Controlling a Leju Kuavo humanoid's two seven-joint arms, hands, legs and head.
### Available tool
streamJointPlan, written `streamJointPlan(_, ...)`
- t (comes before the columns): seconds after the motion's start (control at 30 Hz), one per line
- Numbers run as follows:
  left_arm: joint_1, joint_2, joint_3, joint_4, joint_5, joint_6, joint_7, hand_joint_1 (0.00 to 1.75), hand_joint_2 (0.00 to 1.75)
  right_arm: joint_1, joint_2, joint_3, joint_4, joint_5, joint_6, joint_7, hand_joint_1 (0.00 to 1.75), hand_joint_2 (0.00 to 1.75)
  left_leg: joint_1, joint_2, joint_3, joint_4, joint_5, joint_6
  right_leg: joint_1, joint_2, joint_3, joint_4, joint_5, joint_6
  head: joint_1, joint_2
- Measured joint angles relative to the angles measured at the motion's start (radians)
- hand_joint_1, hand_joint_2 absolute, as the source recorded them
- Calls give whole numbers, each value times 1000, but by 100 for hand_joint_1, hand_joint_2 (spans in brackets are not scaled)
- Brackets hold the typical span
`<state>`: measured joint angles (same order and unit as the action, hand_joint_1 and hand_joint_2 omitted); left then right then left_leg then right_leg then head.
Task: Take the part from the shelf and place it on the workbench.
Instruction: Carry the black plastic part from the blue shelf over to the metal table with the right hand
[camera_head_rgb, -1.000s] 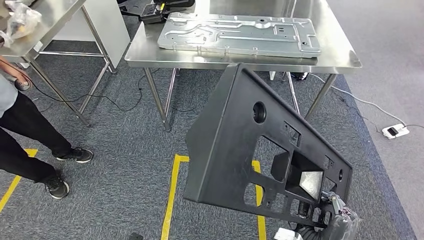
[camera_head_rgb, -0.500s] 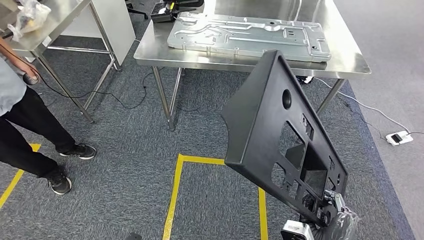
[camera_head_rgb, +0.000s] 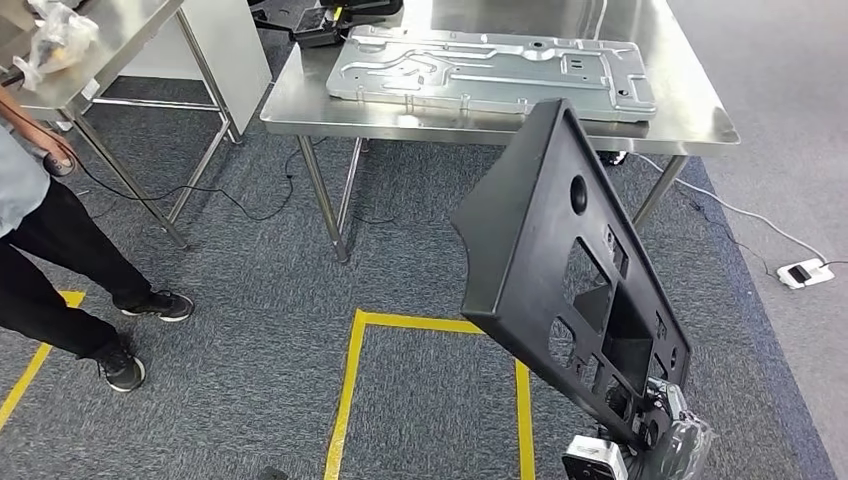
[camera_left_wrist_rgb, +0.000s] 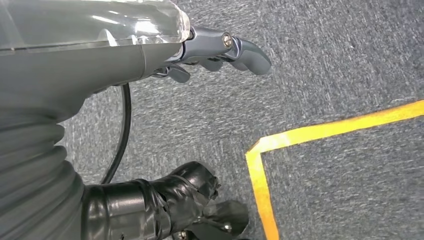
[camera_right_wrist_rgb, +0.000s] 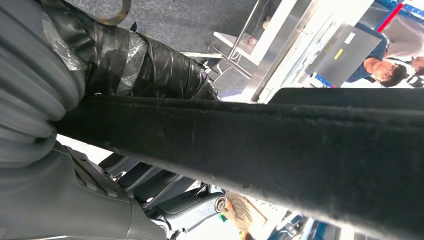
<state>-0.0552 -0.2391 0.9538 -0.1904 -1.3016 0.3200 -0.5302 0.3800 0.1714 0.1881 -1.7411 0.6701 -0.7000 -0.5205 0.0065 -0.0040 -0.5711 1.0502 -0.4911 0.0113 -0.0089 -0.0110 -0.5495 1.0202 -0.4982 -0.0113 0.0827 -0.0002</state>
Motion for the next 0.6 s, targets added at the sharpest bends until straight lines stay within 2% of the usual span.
streamJointPlan(0.07,0,0,0,0,0,0,0,0,175,0,1,0,0,2,0,0,175,175,-5,0,12,-29,-1,7,2,0,-1,1,-1,10,0,0)
streamJointPlan(0.13,3,0,0,0,0,0,0,0,175,0,1,0,0,1,0,1,175,175,-1,-1,15,-36,4,15,2,0,0,2,-4,20,0,0)
streamJointPlan(0.17,3,0,0,0,0,0,0,0,175,-1,1,0,0,1,0,0,175,175,2,-1,18,-41,6,21,2,1,-5,17,-15,24,0,0)
streamJointPlan(0.2,2,-1,0,0,0,0,0,0,175,-1,1,0,0,0,0,0,175,175,4,-1,21,-45,8,28,2,2,-19,51,-36,28,1,0)
streamJointPlan(0.23,1,-1,0,0,0,0,0,0,175,-1,1,0,0,0,0,0,175,175,5,-1,23,-47,8,32,0,4,-46,107,-65,32,1,0)
streamJointPlan(0.3,1,-1,0,0,-1,0,0,0,175,-1,1,0,0,0,0,0,175,175,4,-1,23,-46,5,37,-2,6,-118,241,-118,36,1,0)
streamJointPlan(0.33,2,-1,0,0,-1,0,0,0,175,0,1,0,0,-1,0,0,175,175,3,-1,25,-45,3,38,-3,6,-142,280,-122,38,1,0)
streamJointPlan(0.37,2,-1,0,0,-1,0,0,0,175,0,1,0,0,-1,0,1,175,175,3,-2,28,-45,1,38,-4,6,-149,281,-105,38,1,0)
streamJointPlan(0.4,3,-1,0,0,-1,0,0,0,175,0,1,0,0,-2,0,0,175,175,3,-4,32,-44,-3,37,-4,6,-134,240,-69,36,1,0)
streamJointPlan(0.43,3,-1,0,0,-1,0,0,0,175,0,1,0,0,-3,0,0,175,175,3,-5,37,-43,-7,34,-4,6,-104,171,-26,33,1,0)
streamJointPlan(0.5,2,-2,0,0,-1,-1,-1,0,175,-1,1,0,0,-4,0,-2,175,175,-1,-7,43,-41,-16,26,-1,8,-49,51,22,26,1,0)
streamJointPlan(0.53,2,-2,0,0,-1,-1,-1,0,175,-1,1,0,0,-5,0,-4,175,175,-2,-7,44,-40,-20,21,1,9,-37,22,26,23,1,0)
streamJointPlan(0.6,1,-2,0,0,-1,-2,-2,0,175,-1,2,-1,0,-6,0,-8,175,175,-4,-6,45,-43,-23,11,3,11,-34,10,19,17,1,0)
